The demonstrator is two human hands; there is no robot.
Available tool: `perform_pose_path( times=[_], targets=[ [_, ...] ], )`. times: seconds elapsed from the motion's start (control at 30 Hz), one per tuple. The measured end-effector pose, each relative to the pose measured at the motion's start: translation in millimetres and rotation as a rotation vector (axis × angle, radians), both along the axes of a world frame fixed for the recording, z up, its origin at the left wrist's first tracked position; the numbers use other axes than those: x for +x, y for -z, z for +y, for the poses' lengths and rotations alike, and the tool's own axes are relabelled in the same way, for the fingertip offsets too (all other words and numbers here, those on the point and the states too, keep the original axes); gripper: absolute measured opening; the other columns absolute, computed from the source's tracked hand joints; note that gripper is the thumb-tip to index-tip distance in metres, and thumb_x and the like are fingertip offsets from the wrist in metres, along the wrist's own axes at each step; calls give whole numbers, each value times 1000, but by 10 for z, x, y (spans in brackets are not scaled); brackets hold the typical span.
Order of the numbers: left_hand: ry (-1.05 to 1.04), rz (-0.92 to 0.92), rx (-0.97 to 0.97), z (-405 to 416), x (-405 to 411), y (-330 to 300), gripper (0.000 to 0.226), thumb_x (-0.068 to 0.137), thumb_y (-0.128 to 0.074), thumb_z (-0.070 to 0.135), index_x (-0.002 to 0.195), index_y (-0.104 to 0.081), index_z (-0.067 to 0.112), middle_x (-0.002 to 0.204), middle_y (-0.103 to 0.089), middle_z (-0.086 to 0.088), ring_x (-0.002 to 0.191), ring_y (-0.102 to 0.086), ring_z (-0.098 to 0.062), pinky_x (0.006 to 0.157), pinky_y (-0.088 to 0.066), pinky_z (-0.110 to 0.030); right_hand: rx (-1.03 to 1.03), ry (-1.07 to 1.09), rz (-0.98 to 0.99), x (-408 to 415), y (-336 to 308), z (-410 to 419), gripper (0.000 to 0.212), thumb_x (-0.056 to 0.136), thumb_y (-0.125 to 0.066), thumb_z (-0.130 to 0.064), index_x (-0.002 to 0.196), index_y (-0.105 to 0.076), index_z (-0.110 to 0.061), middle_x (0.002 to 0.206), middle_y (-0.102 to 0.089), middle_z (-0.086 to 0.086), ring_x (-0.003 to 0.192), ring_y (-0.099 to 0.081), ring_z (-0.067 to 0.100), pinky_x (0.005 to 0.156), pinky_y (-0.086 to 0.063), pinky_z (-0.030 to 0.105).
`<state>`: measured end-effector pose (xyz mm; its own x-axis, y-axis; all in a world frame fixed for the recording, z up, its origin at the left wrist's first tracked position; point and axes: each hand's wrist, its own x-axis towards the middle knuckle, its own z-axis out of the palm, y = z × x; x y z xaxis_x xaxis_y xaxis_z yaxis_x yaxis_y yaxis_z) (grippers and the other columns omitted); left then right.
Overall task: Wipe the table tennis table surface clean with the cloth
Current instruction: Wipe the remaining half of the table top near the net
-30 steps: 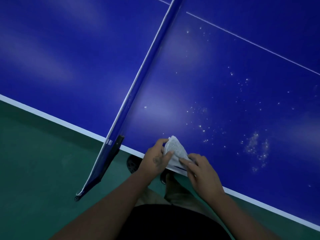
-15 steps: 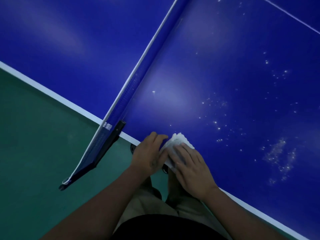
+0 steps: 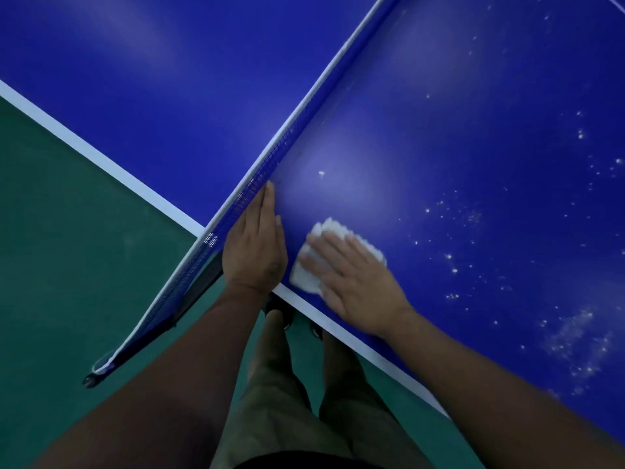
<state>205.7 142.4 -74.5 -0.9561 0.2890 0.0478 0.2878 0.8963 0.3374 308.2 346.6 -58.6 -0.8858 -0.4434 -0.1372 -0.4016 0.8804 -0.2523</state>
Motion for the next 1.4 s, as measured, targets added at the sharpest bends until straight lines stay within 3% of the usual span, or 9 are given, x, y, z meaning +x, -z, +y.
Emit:
perform_pose_path(
  times=[0.13,0.27,0.43,0.63,0.83,1.0,1.13,1.23,1.4],
  targets=[
    [-24,-36,18,14,5,-19,54,112,-34,24,161,-38,3,160,-50,-15,144,-50,-30,117,-41,-39,1,298,109,-737,75,392,62,108,-46,-26,167,-32,-16,175,-24,12,164,-18,32,132,-17,55],
    [7,-37,21,7,3,-32,54,113,-31,26,162,-37,4,163,-47,-13,147,-47,-27,119,-39,-37,34,520,70,-929,-6,586,59,111,-38,-26,169,-27,-18,178,-17,7,166,-10,29,134,-9,52],
    [94,-35,140,-54,-4,-102,53,112,-37,22,160,-40,-1,166,-41,-14,154,-38,-23,127,-25,-27,27,311,-38,-224,-162,246,62,114,-36,-37,171,-21,-19,179,-9,9,166,-4,30,131,-17,58],
    [228,-70,228,-177,20,-141,54,115,-33,28,160,-37,-3,168,-36,-16,159,-32,-25,131,-25,-39,-77,104,30,-623,-90,-250,65,112,-44,-46,170,-24,-22,178,-15,5,166,-9,26,130,-19,55],
    [297,-28,191,-18,-5,-116,56,110,-50,22,158,-40,-6,167,-36,-19,159,-31,-33,128,-29,-53,-17,331,295,-1767,139,439,51,115,-43,-40,160,-49,-18,169,-39,14,158,-32,39,128,-26,56],
    [331,-60,162,362,-245,-112,60,113,-48,29,162,-33,-3,171,-30,-17,162,-22,-30,131,-23,-49,6,624,123,-1937,-3,1219,58,114,-35,-46,166,-37,-22,176,-17,19,163,-15,41,132,-13,54],
    [344,-17,206,626,-517,-95,57,114,-45,29,160,-36,-4,169,-34,-19,160,-27,-32,130,-25,-50,-50,485,144,-1644,-44,897,54,112,-44,-43,160,-48,-19,173,-23,23,161,-20,44,131,-17,56],
    [350,-3,213,810,-725,-87,58,115,-41,32,161,-35,-3,170,-33,-17,161,-26,-28,131,-24,-47,-92,383,138,-1573,-22,706,55,113,-42,-45,164,-42,-22,176,-23,13,164,-16,32,133,-14,51],
    [386,32,207,1178,-1059,-29,62,115,-37,38,161,-34,-3,170,-32,-18,160,-28,-29,133,-20,-41,-43,438,243,-2296,69,1174,55,114,-39,-46,164,-42,-23,173,-32,9,162,-26,30,132,-19,48]
  ],
)
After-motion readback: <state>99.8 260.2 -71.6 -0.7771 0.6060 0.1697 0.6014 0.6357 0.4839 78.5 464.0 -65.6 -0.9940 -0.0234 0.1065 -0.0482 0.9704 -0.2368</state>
